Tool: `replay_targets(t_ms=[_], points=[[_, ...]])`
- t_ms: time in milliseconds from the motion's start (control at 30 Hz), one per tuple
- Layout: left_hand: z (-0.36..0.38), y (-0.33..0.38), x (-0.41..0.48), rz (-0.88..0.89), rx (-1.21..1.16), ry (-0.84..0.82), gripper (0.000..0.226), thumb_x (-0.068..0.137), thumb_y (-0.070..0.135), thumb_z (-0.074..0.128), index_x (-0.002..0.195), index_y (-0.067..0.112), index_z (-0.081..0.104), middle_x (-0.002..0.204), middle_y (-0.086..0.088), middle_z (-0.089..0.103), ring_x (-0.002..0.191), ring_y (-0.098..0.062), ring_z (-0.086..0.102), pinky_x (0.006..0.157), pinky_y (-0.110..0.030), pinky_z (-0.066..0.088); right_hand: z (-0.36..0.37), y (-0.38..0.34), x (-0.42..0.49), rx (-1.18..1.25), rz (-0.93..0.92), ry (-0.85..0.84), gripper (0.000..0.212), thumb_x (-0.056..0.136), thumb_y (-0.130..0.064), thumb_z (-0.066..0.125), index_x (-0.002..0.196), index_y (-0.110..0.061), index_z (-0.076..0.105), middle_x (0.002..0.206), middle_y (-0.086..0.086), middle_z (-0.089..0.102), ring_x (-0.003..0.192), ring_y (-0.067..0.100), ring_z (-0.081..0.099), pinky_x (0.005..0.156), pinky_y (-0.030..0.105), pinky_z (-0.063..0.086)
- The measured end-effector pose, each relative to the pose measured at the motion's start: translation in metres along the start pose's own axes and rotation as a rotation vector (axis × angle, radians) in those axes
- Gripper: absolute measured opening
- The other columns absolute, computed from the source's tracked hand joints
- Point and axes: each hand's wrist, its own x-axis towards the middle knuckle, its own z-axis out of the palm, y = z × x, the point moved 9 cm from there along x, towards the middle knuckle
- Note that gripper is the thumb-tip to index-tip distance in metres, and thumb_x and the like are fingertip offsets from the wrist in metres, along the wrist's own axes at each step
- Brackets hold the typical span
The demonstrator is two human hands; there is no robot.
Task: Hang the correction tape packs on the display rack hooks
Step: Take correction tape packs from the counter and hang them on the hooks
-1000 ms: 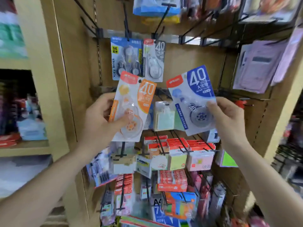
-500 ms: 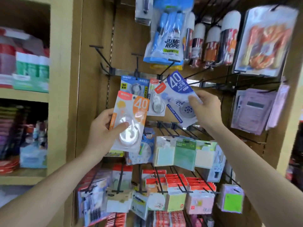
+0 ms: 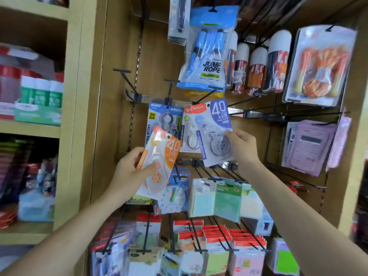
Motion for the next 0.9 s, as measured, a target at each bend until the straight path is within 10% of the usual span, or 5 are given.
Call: replay_targets(t_ms=[333, 900], points=[[0.002, -0.006, -0.002, -0.024, 0.028, -0.01, 0.02, 0.087, 0.016, 0.077, 0.105, 0.019, 0.068, 0.097, 0.004, 0.077, 0.089, -0.015, 0.073, 0.08, -0.041, 0.059, -0.002, -0.014, -0.002, -0.004, -0.032, 0.08, 0.025, 0.094, -0.029, 0.063, 0.095, -0.004, 0.067, 0.082, -0.001, 0.074, 0.077, 0.015, 0.073, 0.07, 0.034, 0.057], [0.003, -0.006, -0.005, -0.056, 0.031, -0.013, 0.018, 0.088, 0.019, 0.076, 0.103, 0.025, 0.067, 0.099, 0.005, 0.076, 0.089, -0.015, 0.074, 0.082, -0.051, 0.061, -0.003, -0.011, -0.014, 0.016, -0.049, 0.118, 0.022, 0.096, -0.031, 0.061, 0.095, -0.01, 0.065, 0.083, -0.007, 0.071, 0.064, -0.007, 0.067, 0.046, 0.01, 0.045]])
